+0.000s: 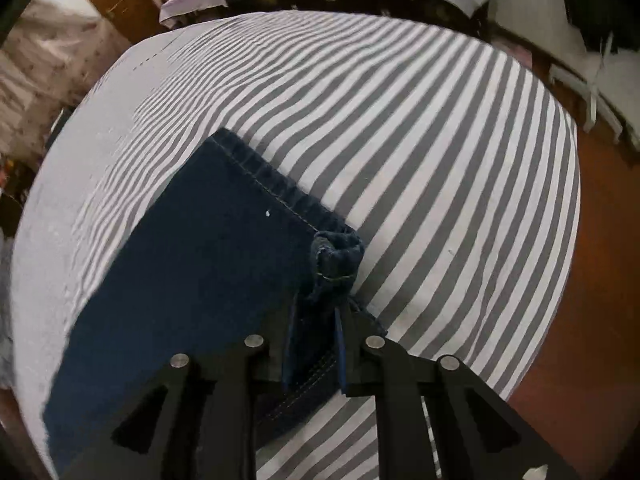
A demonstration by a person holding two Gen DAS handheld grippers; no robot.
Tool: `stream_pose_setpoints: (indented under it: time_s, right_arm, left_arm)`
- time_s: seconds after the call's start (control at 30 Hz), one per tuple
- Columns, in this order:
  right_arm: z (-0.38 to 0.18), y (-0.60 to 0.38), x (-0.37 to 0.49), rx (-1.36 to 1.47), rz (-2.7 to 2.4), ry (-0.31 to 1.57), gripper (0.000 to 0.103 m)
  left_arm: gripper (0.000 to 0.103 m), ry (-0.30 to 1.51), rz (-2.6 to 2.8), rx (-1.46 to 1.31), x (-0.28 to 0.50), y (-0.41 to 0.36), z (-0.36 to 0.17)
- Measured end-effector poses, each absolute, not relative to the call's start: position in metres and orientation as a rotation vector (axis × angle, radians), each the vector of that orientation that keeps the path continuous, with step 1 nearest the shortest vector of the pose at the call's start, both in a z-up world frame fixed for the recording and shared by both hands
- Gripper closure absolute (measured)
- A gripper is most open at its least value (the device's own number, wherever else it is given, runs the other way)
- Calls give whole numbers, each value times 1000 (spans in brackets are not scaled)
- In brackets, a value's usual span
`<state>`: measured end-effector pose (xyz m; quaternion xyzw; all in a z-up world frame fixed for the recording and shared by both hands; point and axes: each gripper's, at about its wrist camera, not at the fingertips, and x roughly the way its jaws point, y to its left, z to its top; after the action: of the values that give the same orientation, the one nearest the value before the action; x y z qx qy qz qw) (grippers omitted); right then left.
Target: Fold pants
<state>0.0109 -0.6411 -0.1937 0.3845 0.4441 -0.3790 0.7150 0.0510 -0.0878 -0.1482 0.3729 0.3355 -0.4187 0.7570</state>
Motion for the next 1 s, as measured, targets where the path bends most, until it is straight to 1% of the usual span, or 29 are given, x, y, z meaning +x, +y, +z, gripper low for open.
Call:
stream_pose_setpoints:
  time_s: [0.03,0.1,0.13,0.17,0.2,0.27,0.37,0.4,0.43,0.5,0.53,0.57,0.63,0.73,0.77,0.83,0.9,1.0]
  right_arm:
    - [-192,-639,15,816,-834,1009,86]
    - [-187,-637,16,790,-832,1021,79]
    - [-184,-637,15,805,-825,1015,65]
    - [-180,-639,10,819,-834,1005,52]
    - [-175,-639,4,824,-858,992,49]
    - [-165,-637,-8,815,-864,951,49]
    - [-152,-630,-14,796,-834,915,49]
    - [-147,-625,-11,788,-814,904,49]
    - [-142,-619,-7,771,-780,892,49]
    - [-136,-602,13,731,-670,880,49]
    - [-136,-595,24,737,-599,885,49]
    - [-140,-587,33,758,-538,899,52]
    - [-153,-574,49,784,-466,954,52]
    - [-175,-569,60,756,-492,1059,52]
    - [-183,-573,60,772,-504,1094,54]
    - [-189,-576,59,794,-510,1121,57]
    - [-178,-572,67,736,-510,1131,55]
    - [-149,-548,105,650,-392,1114,55]
  left_arm:
    - [95,744,-907,809,51,-90,-147]
    - [90,800,-902,782,55,-92,-143]
    - [85,831,-905,766,59,-94,-142]
    - [83,855,-903,751,61,-94,-140]
    - [83,888,-903,725,63,-94,-136]
    - [83,911,-938,655,62,-92,-124]
    - [81,878,-942,572,62,-90,-102]
    - [77,866,-938,535,64,-90,-96]
    - [69,843,-916,492,68,-90,-90]
    - [59,821,-861,448,77,-91,-89]
    - [59,828,-838,416,84,-92,-92]
    - [59,845,-826,403,88,-93,-97]
    - [59,910,-804,402,94,-94,-117]
    - [59,988,-761,398,99,-81,-150]
    - [59,966,-773,355,96,-73,-151]
    - [59,981,-769,327,97,-71,-148]
    - [59,992,-761,300,100,-73,-140]
    - [58,946,-754,234,103,-70,-124]
